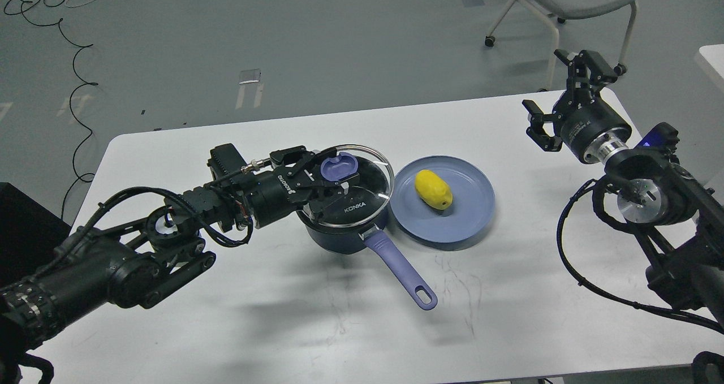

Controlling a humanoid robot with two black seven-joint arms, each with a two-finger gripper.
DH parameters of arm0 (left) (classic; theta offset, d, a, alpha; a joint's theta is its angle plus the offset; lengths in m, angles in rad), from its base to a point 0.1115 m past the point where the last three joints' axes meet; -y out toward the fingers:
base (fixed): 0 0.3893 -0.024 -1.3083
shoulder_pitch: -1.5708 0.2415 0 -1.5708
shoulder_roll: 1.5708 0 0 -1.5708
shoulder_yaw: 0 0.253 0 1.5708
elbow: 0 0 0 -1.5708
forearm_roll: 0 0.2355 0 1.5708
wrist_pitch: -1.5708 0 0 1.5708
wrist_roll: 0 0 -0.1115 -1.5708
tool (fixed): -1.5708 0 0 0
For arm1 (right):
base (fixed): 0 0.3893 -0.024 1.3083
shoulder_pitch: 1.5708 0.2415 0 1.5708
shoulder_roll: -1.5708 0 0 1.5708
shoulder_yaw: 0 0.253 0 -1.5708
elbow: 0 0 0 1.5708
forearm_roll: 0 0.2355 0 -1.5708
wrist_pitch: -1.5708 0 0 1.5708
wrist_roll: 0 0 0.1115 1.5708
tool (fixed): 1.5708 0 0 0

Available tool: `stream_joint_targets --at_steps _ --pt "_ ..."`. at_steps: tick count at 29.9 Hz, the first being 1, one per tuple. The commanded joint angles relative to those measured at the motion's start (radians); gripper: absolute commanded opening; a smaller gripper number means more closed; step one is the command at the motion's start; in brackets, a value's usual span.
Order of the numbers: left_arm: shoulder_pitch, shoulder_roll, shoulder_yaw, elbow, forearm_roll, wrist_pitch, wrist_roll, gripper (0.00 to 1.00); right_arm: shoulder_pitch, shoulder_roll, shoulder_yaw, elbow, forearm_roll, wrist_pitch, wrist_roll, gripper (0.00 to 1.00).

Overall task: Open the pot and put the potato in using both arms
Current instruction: 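Lift the glass lid off the pot and carry it aside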

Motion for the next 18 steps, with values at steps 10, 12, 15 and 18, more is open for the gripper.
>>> stream_joint_targets --at_steps 10,12,15,18 --pt "-0.035 0.192 0.002 0.008 -0.086 0.000 0.000 0.51 0.003 0.001 -0.007 0.000 0.000 0.000 0.000 1.00" --pt "-0.022 0.213 0.013 0.027 -0.087 0.000 0.000 0.51 0.003 0.001 -0.007 0.000 0.000 0.000 0.000 1.00" --pt "0.011 0.241 0.031 0.058 -0.089 0.004 0.000 0.51 0.003 0.001 -0.012 0.000 0.000 0.000 0.000 1.00" --pt "0.040 0.253 0.031 0.075 -0.089 0.007 0.000 0.51 0.003 0.003 -0.012 0.000 0.000 0.000 0.000 1.00"
